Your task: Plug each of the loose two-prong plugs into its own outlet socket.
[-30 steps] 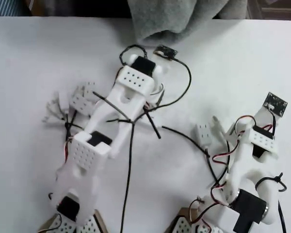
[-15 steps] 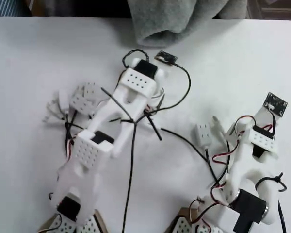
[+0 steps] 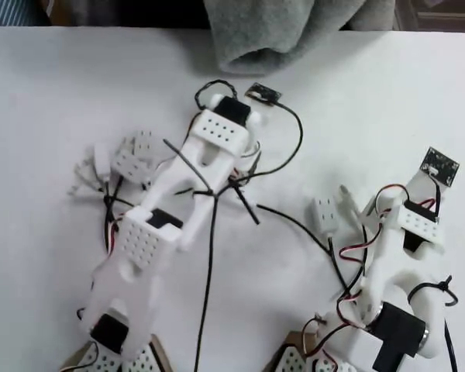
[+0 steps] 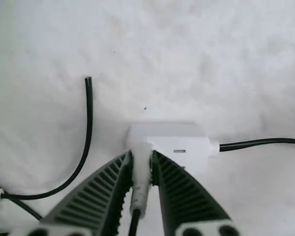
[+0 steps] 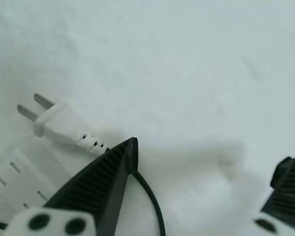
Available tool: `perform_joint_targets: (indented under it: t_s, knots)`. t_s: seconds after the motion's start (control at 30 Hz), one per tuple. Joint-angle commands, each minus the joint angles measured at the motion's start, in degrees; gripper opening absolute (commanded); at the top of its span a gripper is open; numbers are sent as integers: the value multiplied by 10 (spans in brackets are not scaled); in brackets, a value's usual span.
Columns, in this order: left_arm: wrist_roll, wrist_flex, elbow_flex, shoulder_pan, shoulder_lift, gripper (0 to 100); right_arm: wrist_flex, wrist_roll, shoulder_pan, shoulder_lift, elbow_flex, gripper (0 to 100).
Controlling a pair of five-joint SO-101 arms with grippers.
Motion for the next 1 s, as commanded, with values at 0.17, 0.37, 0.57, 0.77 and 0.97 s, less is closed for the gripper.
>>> perform_joint_targets:
  t_s: [0.17,0.37,0.57,0.77,0.97]
  knots:
    - [-13,23,-5,-4,-151,293,-7,-1,-5,-18,-2,415]
    - [-95,18,-6,-45,-287,294,-7,-4,-3,-24,-3,415]
    - [-113,26,0,-178,-429,294,-36,-5,-15,-26,-8,415]
    - [-113,43,55,-271,-555,294,-11,22,-67,-80,-57,415]
    - [-116,35,258,-348,-704,294,68,107,-161,-196,-129,415]
